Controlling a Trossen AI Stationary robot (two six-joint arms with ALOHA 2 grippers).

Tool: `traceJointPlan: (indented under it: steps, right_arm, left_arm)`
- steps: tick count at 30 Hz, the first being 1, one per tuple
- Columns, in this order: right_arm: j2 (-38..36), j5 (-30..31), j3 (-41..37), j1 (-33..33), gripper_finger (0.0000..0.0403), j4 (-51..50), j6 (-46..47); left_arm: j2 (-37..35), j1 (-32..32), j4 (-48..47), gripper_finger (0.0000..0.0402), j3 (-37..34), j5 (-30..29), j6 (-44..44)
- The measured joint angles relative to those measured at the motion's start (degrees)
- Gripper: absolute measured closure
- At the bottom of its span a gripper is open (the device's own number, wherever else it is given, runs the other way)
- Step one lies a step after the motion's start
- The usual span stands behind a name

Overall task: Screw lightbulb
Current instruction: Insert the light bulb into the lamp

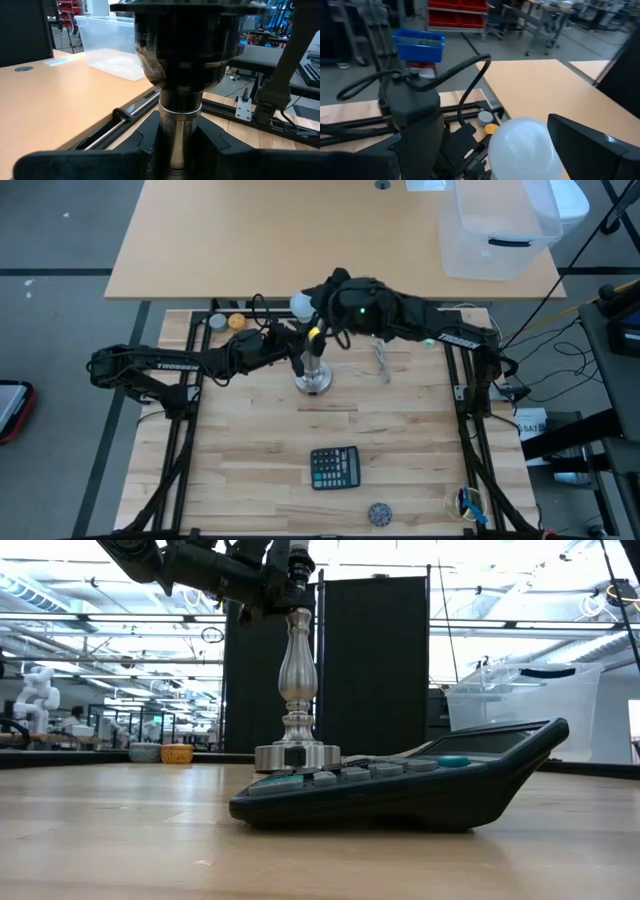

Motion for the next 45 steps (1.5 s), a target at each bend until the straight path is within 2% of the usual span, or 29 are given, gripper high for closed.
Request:
traceJointPlan:
  steps: [2, 7, 12, 16, 18, 22, 29, 39, 45]
  right_arm:
    - [-0.3, -2.6, 0.0, -0.8, 0.0053, -0.1, -0.3]
    - [-0.6, -4.1, 0.0, -2.7, 0.0053, -1.9, -5.5]
    - [-0.5, -12.5, 0.0, -5.1, 0.0053, -2.8, -7.2]
    - [-0.5, -14.3, 0.0, -6.6, 0.0053, -3.6, -11.4]
    - [-0.5, -17.7, 0.0, -7.7, 0.0053, -3.7, -13.3]
    - [-0.5, -24.6, 0.0, -9.9, 0.0053, -4.4, -13.7]
    - [0.3, -31.3, 0.1, -12.5, 0.0053, -4.5, -13.2]
    - [1.6, -33.2, 0.1, -12.8, 0.0054, -4.8, -13.1]
    - [1.7, -32.4, 0.1, -12.8, 0.0096, -4.3, -9.9]
  left_arm:
    - [0.0, 0.0, 0.0, 0.0328, 0.0, 0.0, 0.0]
    - [0.0, 0.0, -0.1, 0.0328, 0.0, 0.0, 0.1]
    - [0.0, 0.0, -0.2, 0.0328, 0.0, 0.1, -0.1]
    - [0.0, -0.1, -0.2, 0.0328, -0.1, 0.1, -0.1]
    - [0.0, -0.1, -0.3, 0.0328, -0.1, 0.1, -0.1]
    - [0.0, -0.1, -0.3, 0.0328, -0.1, 0.1, -0.2]
    - [0.0, -0.1, -0.3, 0.0328, -0.1, 0.4, -0.2]
    - [0.0, -0.1, -0.3, 0.0328, -0.1, 0.4, -0.2]
    - [0.0, -0.1, -0.4, 0.0328, -0.1, 0.5, -0.2]
